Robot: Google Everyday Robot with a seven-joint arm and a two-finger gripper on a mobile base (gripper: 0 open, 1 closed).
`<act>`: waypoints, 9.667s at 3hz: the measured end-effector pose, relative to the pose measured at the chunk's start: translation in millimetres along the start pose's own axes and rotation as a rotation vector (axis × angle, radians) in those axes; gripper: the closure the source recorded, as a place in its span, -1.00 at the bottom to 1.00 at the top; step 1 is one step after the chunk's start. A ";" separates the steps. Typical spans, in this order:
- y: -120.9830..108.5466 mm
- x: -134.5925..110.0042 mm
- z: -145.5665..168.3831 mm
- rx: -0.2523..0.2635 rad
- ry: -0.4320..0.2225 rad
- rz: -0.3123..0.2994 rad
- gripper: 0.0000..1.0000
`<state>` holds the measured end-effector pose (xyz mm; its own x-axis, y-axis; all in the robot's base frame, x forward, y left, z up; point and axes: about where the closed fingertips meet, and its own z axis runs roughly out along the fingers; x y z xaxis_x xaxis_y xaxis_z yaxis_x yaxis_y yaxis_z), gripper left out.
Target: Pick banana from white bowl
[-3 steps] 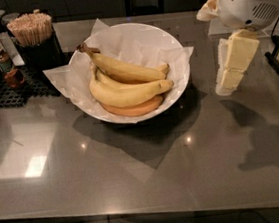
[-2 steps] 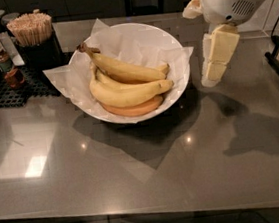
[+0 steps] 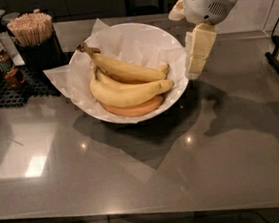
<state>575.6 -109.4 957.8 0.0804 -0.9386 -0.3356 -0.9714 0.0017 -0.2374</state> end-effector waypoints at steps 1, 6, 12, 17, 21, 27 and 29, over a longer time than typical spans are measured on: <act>-3.4 -25.2 17.1 -0.040 -0.025 -0.057 -1.00; 16.1 -93.3 39.8 -0.104 -0.014 -0.229 -0.72; -22.1 -107.7 89.0 -0.108 -0.141 -0.205 -0.86; -26.4 -96.1 97.6 -0.052 -0.122 -0.145 -0.76; -41.4 -123.8 96.4 -0.035 -0.177 -0.181 -0.74; -20.5 -109.2 103.6 0.001 -0.147 -0.092 -0.36; -43.1 -114.2 110.2 0.018 -0.160 -0.067 -0.36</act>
Offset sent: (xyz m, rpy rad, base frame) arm -0.0309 0.1156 -0.0046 -0.0803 0.0243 0.3239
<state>632.9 35.7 905.9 0.1811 -0.8701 -0.4585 -0.9586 -0.0521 -0.2798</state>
